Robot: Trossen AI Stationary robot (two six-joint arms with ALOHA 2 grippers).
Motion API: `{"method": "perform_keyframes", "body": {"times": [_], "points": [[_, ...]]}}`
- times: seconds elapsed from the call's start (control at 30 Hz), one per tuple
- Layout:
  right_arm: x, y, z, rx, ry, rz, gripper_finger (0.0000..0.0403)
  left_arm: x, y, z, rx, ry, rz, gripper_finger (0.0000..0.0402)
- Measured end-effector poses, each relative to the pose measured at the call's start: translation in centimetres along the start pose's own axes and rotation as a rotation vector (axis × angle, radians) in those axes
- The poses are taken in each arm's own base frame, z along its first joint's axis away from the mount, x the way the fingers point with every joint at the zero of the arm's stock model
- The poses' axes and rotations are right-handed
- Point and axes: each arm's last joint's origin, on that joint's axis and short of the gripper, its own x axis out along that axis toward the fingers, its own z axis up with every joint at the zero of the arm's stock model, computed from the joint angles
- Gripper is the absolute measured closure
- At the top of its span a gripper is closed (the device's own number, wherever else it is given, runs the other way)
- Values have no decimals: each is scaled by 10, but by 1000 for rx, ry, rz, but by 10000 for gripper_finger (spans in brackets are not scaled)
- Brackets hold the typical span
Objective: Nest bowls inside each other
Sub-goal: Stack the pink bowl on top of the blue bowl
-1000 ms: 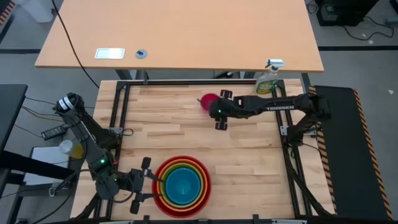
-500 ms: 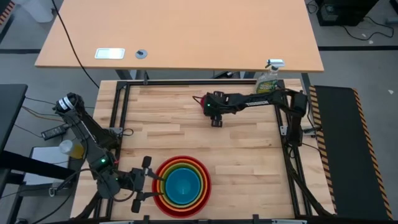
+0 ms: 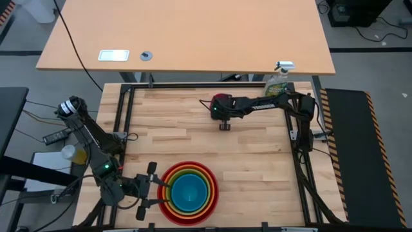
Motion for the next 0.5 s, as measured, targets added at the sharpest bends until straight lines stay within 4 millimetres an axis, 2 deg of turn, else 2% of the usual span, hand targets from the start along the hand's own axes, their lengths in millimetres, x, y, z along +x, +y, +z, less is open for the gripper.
{"method": "perform_keyframes", "body": {"times": [0.1,0.27,0.37,0.5], "points": [[-1,5,0,-25,9,9,385,0,0,0,0,0,0,189],[-13,18,4,-85,65,-29,373,0,0,0,-2,-2,-1,189],[-33,29,11,-114,83,-22,381,0,0,0,-5,-2,-1,189],[-71,48,24,-131,47,-20,385,0,0,0,-14,-3,-1,189]]}}
